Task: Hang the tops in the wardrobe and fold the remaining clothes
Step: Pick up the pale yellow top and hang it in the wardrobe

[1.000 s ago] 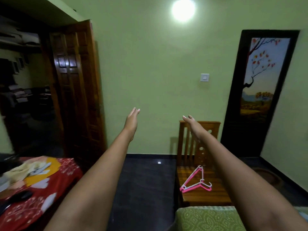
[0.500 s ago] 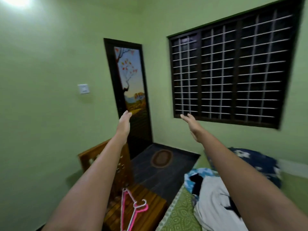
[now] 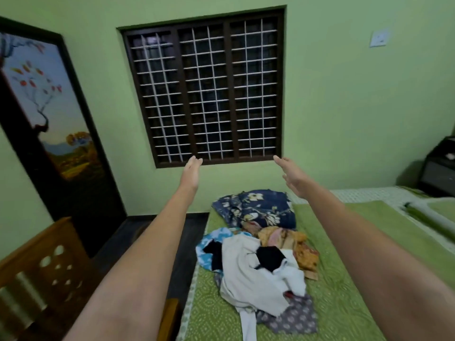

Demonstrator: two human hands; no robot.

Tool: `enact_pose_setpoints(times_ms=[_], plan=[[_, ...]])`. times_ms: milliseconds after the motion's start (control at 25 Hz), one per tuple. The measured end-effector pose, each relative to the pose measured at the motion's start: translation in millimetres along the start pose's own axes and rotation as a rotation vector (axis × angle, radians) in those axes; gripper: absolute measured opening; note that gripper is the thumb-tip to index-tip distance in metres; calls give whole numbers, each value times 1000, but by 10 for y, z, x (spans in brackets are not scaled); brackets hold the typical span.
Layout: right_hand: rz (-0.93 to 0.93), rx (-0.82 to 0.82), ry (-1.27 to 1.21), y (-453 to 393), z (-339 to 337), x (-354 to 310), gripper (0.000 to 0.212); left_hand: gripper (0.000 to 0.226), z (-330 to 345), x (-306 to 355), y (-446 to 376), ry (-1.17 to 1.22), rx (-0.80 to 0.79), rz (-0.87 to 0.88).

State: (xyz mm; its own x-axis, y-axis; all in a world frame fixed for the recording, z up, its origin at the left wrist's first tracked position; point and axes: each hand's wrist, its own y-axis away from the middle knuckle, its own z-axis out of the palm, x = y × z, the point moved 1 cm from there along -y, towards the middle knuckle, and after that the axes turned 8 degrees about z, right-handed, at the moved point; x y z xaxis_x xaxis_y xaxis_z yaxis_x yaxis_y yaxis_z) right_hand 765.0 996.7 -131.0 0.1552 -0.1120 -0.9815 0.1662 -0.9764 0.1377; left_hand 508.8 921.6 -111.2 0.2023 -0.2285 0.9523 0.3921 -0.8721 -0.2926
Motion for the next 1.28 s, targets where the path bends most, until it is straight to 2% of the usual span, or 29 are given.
enact_pose_setpoints(times_ms=[160,280,480,640,800,880,1000,1160,1280], plan=[[128,11,66,-279,-186,414,67,49,355,-469,-240,-81,-46,-52],[244,-7,138,-665,-200,809,55,51,529,-964,-506,-109,-58,-150],[434,-23,265,-1531,-58,1770,41,49,727,-2225,-797,-121,-30,-418],[669,-77,355,-1911,182,2707,13,48,869,-3435,-539,-162,-98,-693],[876,-273,416,-2168,359,3856,23,46,1036,-4726,-197,-278,-211,-894],[819,-255,595,-2365,460,4403,26,45,1163,-5221,-45,-349,-331,-941],[698,-324,884,-2625,685,4992,34,44,1259,-5850,127,-467,-504,-913],[789,-267,943,-2926,870,5535,55,36,1262,-6346,178,-536,-546,-913],[860,-274,1011,-2919,981,5583,65,31,1275,-6380,107,-683,-547,-836]])
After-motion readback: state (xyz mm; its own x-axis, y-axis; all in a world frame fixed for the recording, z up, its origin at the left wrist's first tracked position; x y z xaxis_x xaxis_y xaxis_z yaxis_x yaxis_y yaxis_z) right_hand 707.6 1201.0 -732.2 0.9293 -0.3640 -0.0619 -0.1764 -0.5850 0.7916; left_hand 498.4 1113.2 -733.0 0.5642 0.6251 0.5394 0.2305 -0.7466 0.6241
